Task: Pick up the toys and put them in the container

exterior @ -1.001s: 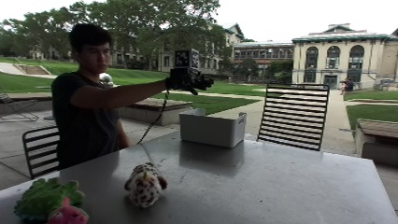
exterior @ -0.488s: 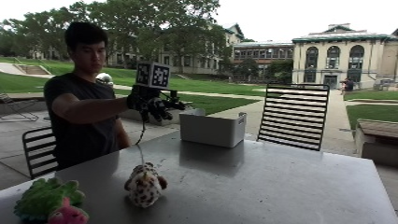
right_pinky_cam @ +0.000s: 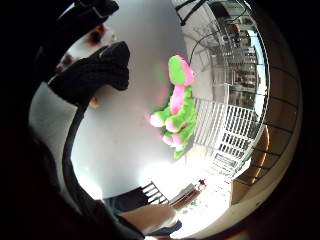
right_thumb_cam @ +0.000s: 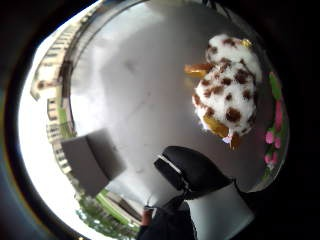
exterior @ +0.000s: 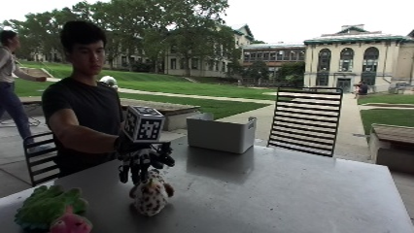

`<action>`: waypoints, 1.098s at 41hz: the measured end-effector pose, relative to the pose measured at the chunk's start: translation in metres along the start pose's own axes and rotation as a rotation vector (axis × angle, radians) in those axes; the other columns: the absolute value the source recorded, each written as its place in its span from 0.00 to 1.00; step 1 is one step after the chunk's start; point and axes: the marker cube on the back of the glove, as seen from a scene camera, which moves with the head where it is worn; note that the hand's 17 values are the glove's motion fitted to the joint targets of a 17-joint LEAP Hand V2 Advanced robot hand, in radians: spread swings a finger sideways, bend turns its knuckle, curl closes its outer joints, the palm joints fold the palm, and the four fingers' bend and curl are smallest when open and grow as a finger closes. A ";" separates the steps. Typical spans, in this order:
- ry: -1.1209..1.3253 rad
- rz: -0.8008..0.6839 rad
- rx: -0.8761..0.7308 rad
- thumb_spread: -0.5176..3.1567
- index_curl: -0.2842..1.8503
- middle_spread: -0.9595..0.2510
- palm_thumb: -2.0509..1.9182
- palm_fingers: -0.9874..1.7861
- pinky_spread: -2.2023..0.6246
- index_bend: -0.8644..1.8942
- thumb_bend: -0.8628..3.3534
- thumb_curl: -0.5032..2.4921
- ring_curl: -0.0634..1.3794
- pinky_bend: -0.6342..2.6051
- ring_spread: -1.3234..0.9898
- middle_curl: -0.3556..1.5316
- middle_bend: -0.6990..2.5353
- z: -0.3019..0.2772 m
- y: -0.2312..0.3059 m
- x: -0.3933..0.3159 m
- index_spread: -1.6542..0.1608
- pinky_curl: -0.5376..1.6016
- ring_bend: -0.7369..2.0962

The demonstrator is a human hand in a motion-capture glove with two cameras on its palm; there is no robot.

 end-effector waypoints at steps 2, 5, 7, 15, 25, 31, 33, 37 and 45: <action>0.011 0.010 -0.022 0.44 0.16 0.93 0.53 0.32 0.78 0.32 0.20 0.28 0.30 0.61 0.58 0.44 0.35 0.012 -0.004 0.001 0.74 0.43 0.54; 0.028 0.018 -0.057 0.45 0.15 0.93 0.54 0.32 0.78 0.32 0.21 0.28 0.31 0.62 0.58 0.44 0.36 0.026 -0.009 0.002 0.74 0.43 0.56; 0.044 0.029 -0.087 0.45 0.15 0.93 0.56 0.33 0.78 0.31 0.21 0.28 0.32 0.62 0.58 0.45 0.37 0.034 -0.011 0.003 0.74 0.43 0.58; 0.041 0.044 -0.149 0.49 0.15 0.91 0.63 0.41 0.74 0.35 0.25 0.30 0.35 0.61 0.51 0.45 0.37 0.054 -0.019 0.010 0.72 0.42 0.68; -0.030 0.044 -0.163 0.53 0.18 0.84 0.69 0.55 0.67 0.40 0.29 0.31 0.34 0.61 0.44 0.44 0.35 0.067 -0.022 0.009 0.72 0.41 0.69; -0.053 0.066 -0.114 0.55 0.22 0.79 0.71 0.62 0.64 0.48 0.31 0.32 0.32 0.59 0.42 0.44 0.33 0.065 -0.023 0.007 0.72 0.40 0.66; -0.058 0.081 -0.085 0.55 0.24 0.78 0.72 0.64 0.63 0.51 0.31 0.32 0.31 0.58 0.41 0.44 0.32 0.063 -0.024 0.007 0.74 0.40 0.64; -0.059 0.118 -0.014 0.54 0.28 0.75 0.73 0.68 0.62 0.58 0.31 0.33 0.29 0.55 0.40 0.43 0.30 0.058 -0.027 0.009 0.77 0.39 0.62; 0.021 0.152 0.090 0.52 0.34 0.66 0.77 0.81 0.61 0.68 0.33 0.37 0.30 0.47 0.41 0.45 0.33 0.056 -0.029 0.017 0.85 0.37 0.62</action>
